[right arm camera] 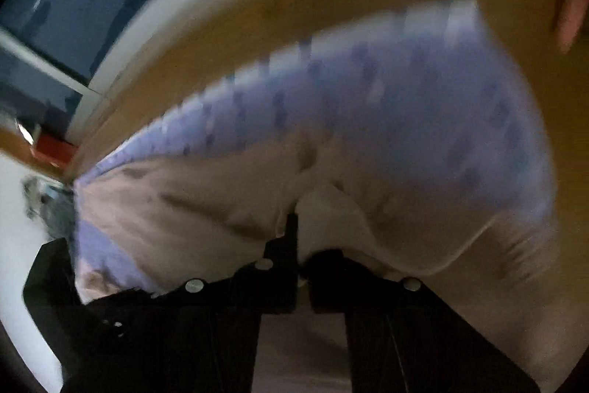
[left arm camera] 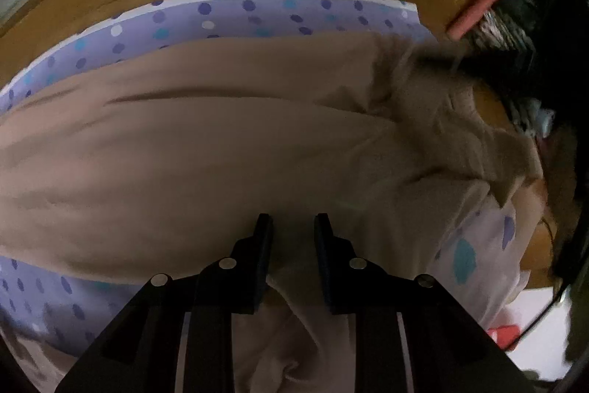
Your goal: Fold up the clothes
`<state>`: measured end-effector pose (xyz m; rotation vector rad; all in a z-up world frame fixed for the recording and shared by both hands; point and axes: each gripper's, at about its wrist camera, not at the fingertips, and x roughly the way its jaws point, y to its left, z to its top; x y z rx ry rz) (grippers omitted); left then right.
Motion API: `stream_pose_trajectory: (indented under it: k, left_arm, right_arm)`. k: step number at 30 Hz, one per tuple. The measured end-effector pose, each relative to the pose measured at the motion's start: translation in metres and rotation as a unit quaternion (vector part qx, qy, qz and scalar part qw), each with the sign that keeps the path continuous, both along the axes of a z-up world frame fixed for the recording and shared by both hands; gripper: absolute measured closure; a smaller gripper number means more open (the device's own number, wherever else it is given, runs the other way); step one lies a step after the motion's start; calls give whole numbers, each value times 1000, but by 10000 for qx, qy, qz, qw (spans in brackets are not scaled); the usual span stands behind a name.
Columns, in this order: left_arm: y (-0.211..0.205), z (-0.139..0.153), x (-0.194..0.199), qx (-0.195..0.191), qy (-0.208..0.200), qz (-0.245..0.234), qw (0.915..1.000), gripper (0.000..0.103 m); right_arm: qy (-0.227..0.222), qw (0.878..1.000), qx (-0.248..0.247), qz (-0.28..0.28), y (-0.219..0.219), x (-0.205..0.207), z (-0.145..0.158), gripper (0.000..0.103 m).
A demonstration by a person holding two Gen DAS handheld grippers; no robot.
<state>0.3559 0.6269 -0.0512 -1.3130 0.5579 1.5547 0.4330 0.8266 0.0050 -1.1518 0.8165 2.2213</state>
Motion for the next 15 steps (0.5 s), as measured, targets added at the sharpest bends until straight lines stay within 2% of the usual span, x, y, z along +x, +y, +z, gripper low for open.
stream_pose_trajectory:
  k: [2,4,7,12,15]
  left_arm:
    - [-1,0,4,-31,67,-88,9999,80]
    - [-1,1,8,-51,137,-159,9998,79]
    - [-2,1,14,-81,240,-263,9993,78]
    - [2,2,18,-132,242,-357,9990,72]
    - [4,3,22,-195,358,-427,9983,71]
  right_arm:
    - [-42,9939,1098,-129,16,9,38,100]
    - [19,9914,1277,-288,39,16,54,100]
    - [74,9923,1185,-353,76,20,49,101]
    - [-76,9970,722,-260,116,4,-16,101]
    - [-72,9990,62,-441,140,2,-52,101]
